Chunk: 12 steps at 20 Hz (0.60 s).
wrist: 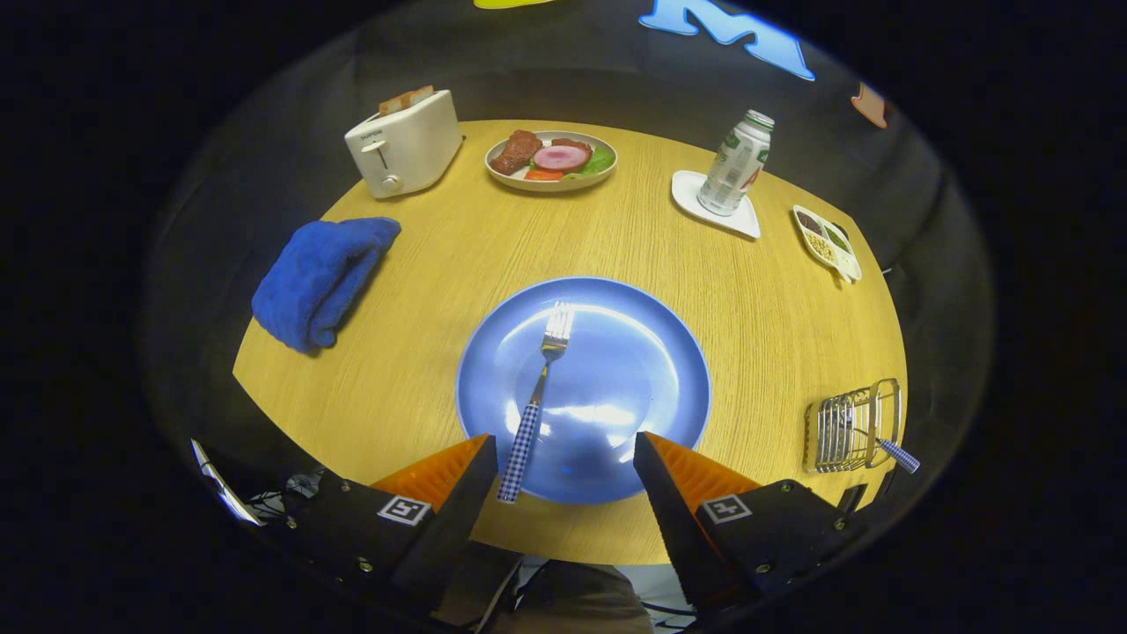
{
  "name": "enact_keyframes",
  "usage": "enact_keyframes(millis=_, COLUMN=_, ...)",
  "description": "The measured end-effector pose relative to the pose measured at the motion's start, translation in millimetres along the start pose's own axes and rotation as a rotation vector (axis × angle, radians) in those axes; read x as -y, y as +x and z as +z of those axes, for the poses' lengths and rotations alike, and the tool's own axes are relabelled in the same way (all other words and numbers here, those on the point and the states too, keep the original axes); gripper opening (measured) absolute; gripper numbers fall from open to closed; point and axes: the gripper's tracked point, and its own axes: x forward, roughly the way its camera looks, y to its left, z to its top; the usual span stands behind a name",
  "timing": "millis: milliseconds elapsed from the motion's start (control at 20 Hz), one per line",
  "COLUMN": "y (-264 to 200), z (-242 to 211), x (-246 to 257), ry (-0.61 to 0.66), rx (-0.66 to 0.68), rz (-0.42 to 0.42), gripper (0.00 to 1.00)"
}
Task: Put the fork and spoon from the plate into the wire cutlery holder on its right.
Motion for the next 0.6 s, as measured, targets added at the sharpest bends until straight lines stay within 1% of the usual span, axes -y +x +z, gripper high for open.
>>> enact_keyframes(millis=200, y=23.4, z=-13.6, x=-7.1, ry=0.03, rx=-0.076, rz=0.017, gripper=0.96)
enact_keyframes(millis=350, y=35.5, z=-16.7, x=-8.9, ry=0.03, rx=-0.114, rz=0.02, gripper=0.91)
enact_keyframes(millis=450, y=40.7, z=-23.3, x=-12.2, ry=0.037, rx=-0.159, rz=0.038, gripper=0.65)
enact_keyframes(millis=600, y=43.9, z=-24.2, x=-13.0, ry=0.058, rx=-0.193, rz=0.057, gripper=0.65)
